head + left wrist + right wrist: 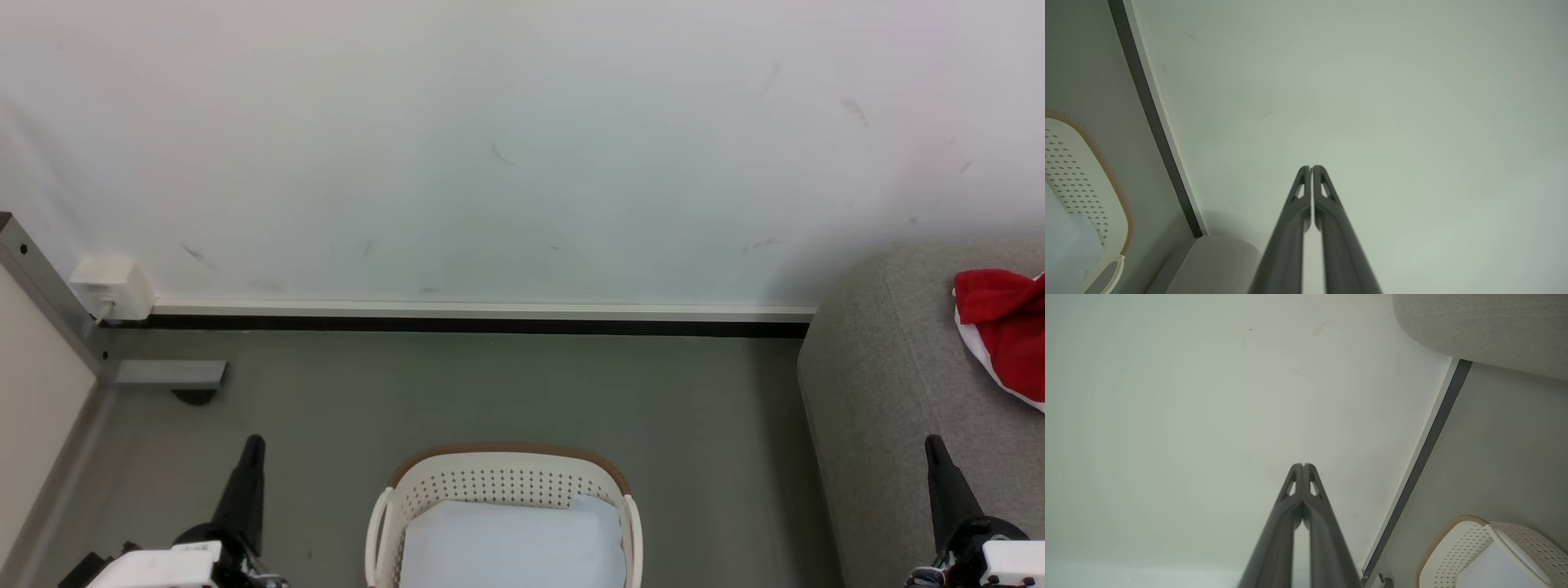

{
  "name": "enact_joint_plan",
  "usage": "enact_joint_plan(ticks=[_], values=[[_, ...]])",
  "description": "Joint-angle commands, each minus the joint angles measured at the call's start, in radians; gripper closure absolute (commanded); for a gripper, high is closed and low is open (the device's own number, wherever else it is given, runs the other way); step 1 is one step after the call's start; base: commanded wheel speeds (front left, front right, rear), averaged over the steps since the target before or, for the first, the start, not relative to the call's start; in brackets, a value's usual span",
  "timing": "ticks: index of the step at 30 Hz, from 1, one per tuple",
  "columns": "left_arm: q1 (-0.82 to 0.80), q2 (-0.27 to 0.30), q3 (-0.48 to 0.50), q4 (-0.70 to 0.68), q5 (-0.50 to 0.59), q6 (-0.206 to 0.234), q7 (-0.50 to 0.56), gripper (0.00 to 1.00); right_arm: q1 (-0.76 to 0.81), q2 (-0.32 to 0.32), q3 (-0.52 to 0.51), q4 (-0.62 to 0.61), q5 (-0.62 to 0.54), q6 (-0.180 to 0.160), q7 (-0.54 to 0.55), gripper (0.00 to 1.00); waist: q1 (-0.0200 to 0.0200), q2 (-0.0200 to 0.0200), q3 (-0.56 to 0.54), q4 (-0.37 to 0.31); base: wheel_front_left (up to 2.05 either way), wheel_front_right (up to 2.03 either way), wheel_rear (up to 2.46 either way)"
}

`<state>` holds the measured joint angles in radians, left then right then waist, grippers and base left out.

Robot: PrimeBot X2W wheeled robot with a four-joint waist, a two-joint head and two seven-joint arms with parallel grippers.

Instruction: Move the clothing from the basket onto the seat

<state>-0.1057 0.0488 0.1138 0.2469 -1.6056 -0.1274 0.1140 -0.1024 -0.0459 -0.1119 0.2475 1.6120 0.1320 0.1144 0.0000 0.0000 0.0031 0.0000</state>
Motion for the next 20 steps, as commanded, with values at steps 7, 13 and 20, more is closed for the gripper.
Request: enact_joint_plan(ticks=[7,13,20], values=[[-0.007,0.002,0.002,-0.004,-0.014,-0.007,0.004,1.0,-0.013,-0.008,-0.004,-0.005,0.002,-0.002,0.003,1.0,0.0,0.0,0.0,0.0,0.0,0.0,0.0],[-0.007,0.002,0.002,-0.004,-0.014,-0.007,0.004,1.0,-0.013,-0.008,-0.004,-0.005,0.002,-0.002,0.003,1.0,0.0,0.0,0.0,0.0,0.0,0.0,0.0],[-0.007,0.002,0.002,-0.004,-0.014,-0.007,0.004,1.0,-0.013,-0.008,-0.004,-0.005,0.002,-0.002,0.003,1.0,0.0,0.0,0.0,0.0,0.0,0.0,0.0]])
